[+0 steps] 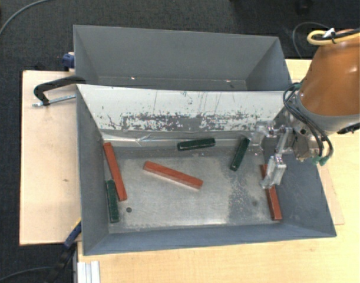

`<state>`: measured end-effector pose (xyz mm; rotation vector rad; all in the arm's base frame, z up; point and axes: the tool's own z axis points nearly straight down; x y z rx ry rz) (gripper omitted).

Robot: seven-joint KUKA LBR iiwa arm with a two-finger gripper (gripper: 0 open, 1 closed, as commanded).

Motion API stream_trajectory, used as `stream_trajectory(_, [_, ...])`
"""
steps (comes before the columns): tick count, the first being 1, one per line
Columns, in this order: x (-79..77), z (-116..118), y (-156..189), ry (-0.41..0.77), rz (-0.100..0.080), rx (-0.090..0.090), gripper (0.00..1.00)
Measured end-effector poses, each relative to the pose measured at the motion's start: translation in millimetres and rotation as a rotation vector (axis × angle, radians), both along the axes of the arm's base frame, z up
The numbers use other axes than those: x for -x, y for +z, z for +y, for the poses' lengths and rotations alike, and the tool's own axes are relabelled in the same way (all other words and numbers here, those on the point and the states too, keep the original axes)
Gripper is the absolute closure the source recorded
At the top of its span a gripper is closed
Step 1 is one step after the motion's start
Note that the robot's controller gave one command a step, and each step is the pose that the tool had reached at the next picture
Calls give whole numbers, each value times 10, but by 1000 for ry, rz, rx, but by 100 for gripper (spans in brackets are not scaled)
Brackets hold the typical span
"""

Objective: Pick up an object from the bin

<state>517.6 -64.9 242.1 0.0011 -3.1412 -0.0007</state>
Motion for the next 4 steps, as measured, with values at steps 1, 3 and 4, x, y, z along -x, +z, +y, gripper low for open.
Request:
stream_trajectory(1, [-186, 587, -1357, -200, 7, -2, 0])
stream_trajectory(3, [-328, 1208, -1715, -226, -1, -1, 100])
stream_trajectory(4, [-430, 1052, -115, -227, -15, -3, 100])
